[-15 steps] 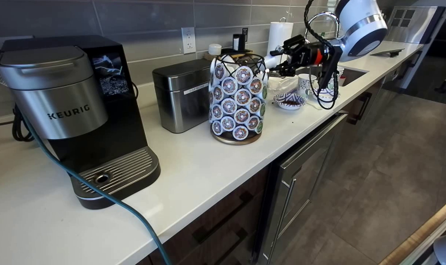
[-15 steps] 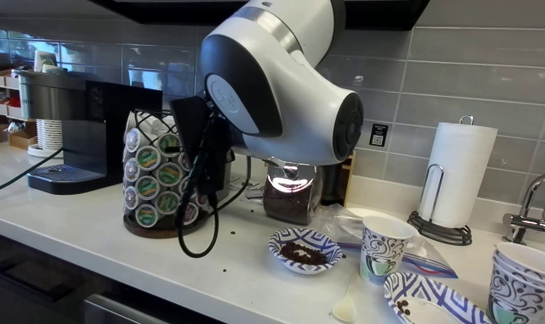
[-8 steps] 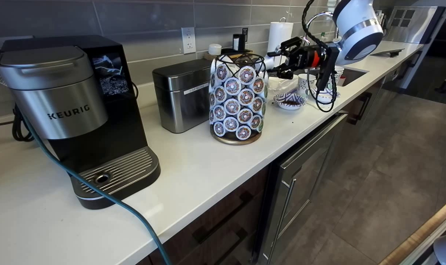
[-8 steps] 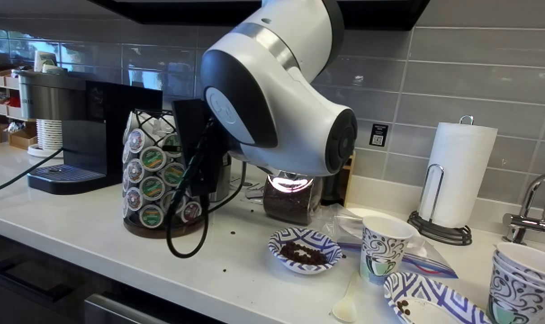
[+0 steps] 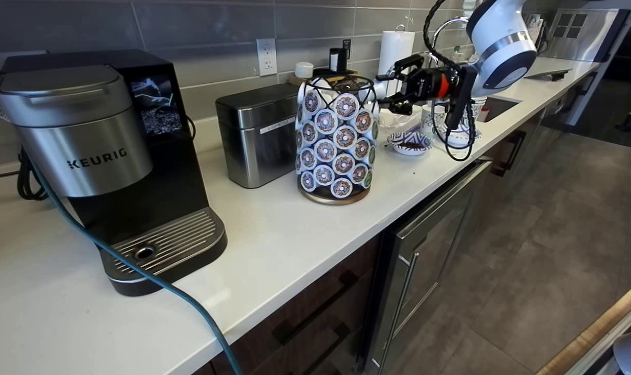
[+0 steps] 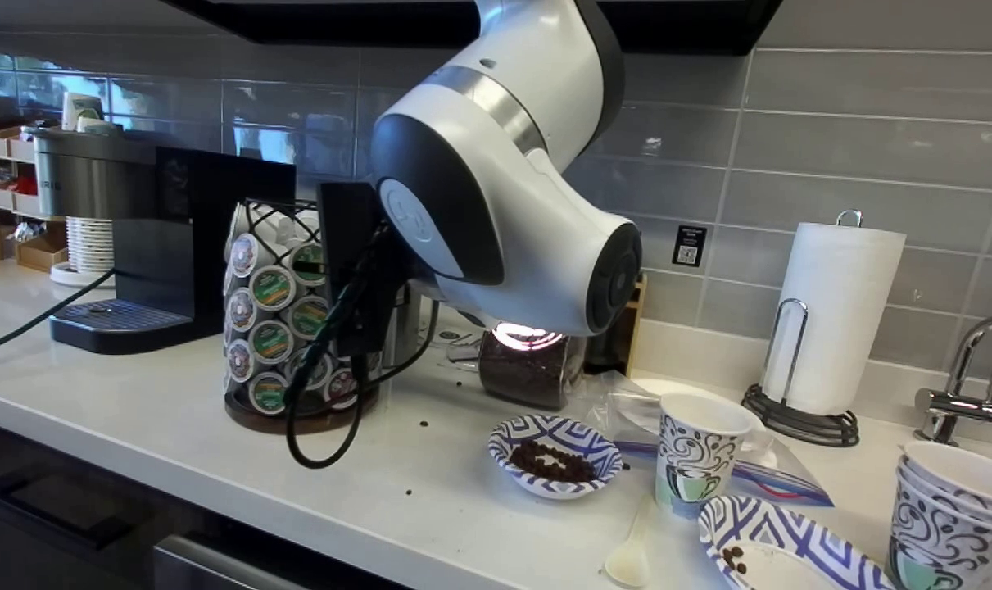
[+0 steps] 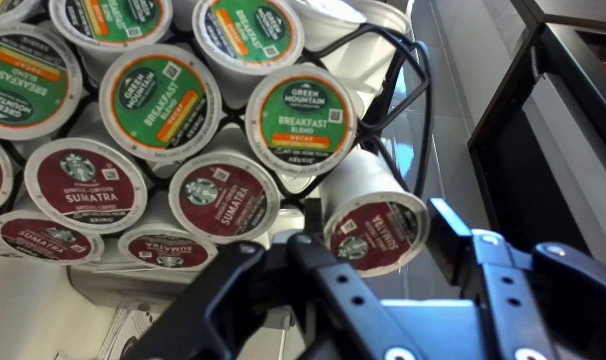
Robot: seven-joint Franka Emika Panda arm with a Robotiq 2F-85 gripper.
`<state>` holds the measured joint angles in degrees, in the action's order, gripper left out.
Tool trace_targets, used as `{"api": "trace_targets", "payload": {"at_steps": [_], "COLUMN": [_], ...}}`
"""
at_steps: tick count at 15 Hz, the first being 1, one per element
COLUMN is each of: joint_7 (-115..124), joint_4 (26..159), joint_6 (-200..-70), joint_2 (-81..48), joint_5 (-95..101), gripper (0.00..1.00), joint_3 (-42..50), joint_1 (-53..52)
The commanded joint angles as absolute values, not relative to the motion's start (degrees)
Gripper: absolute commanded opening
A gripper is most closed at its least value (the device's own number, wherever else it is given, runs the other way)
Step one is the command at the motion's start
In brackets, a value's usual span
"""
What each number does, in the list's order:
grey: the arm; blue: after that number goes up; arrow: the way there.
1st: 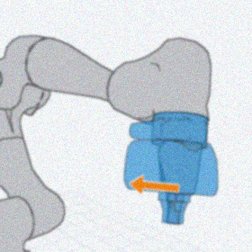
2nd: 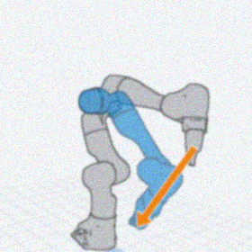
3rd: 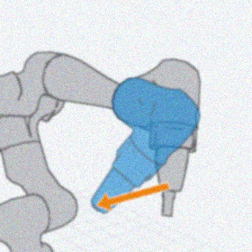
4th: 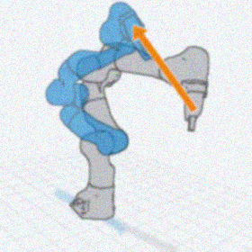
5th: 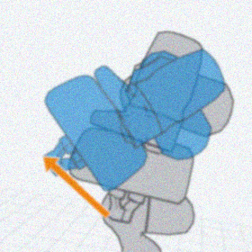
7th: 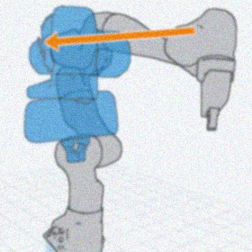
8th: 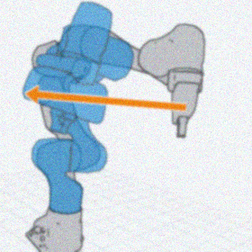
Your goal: Put the white object on the rack
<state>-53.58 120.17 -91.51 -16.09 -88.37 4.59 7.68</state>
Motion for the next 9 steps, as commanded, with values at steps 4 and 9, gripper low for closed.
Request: {"api": "trace_targets", "payload": {"at_steps": [4,9], "joint_7": [-50.6,-49.5], "joint_4": [119.0,118.9], "joint_6": [-89.5,-89.4], "joint_2": [-17.7,-18.0], "joint_5": [-89.9,-89.9], "gripper": [0.28,0.28], "joint_3": [4.9,4.8], "joint_1": [7.0,6.7]}}
